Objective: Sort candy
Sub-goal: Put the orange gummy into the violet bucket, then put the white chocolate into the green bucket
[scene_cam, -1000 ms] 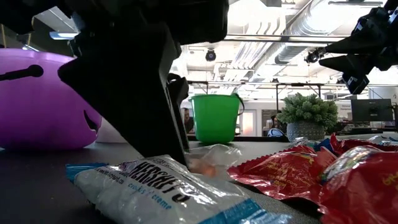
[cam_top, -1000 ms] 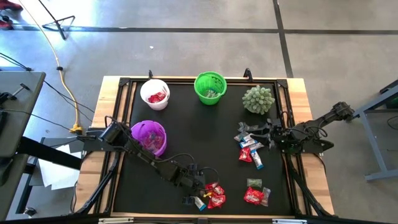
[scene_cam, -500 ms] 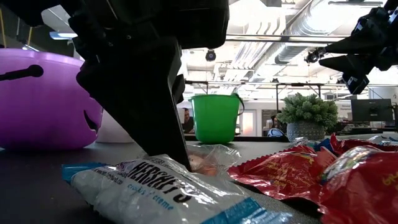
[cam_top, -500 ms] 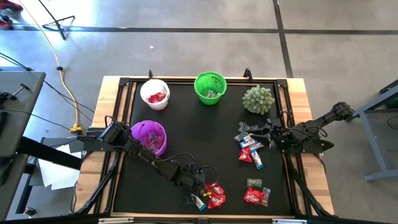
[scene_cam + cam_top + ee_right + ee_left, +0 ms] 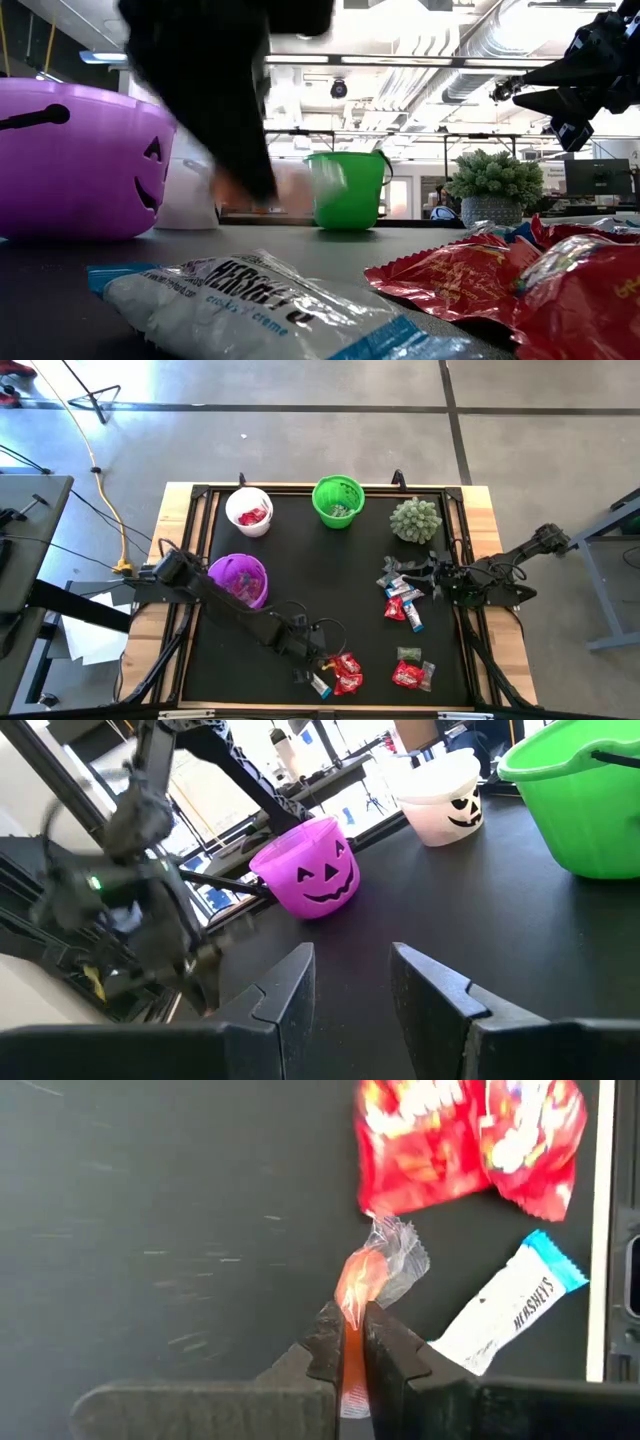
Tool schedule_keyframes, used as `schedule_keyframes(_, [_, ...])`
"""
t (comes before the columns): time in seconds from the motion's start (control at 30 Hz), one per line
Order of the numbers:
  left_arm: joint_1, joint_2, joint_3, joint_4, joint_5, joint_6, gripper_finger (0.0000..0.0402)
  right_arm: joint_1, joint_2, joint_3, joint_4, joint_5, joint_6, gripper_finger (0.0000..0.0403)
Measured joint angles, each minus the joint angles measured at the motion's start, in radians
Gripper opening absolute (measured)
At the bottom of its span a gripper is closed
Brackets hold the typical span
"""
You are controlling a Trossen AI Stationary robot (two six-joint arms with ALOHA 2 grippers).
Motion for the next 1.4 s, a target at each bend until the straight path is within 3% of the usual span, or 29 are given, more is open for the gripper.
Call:
schedule_keyframes(0.23, [0.0,-0.223,0.037,-0.278,-0.154,-0.047,0.001,0.0,0.001,0.0,0.0,0.0,0.0,0.0126])
schedule_keyframes(0.53, [0.001,-0.446,0.037,-0.696,-0.333,-0.295,0.001,0.0,0.001,0.0,0.0,0.0,0.0,0.0126])
schedule_keyframes(0.8, [0.013,-0.481,0.028,-1.045,-0.313,-0.594,0.001,0.0,0.001,0.0,0.0,0.0,0.0,0.0126])
schedule_keyframes(1.0, [0.018,-0.482,-0.049,-1.083,-0.174,-0.777,0.002,0.0,0.001,0.0,0.0,0.0,0.0,0.0126])
schedule_keyframes(1.2, [0.045,-0.484,-0.111,-1.071,-0.157,-0.914,0.0083,0.0,0.001,0.0,0.0,0.0,0.0,0.0126])
schedule_keyframes(1.3, [0.071,-0.484,-0.121,-1.064,-0.16,-0.861,0.0116,0.0,0.001,0.0,0.0,0.0,0.0,0.0126])
schedule_keyframes(1.4, [0.092,-0.484,-0.131,-1.023,-0.197,-0.697,0.0133,0.0,0.001,0.0,0.0,0.0,0.0,0.0126])
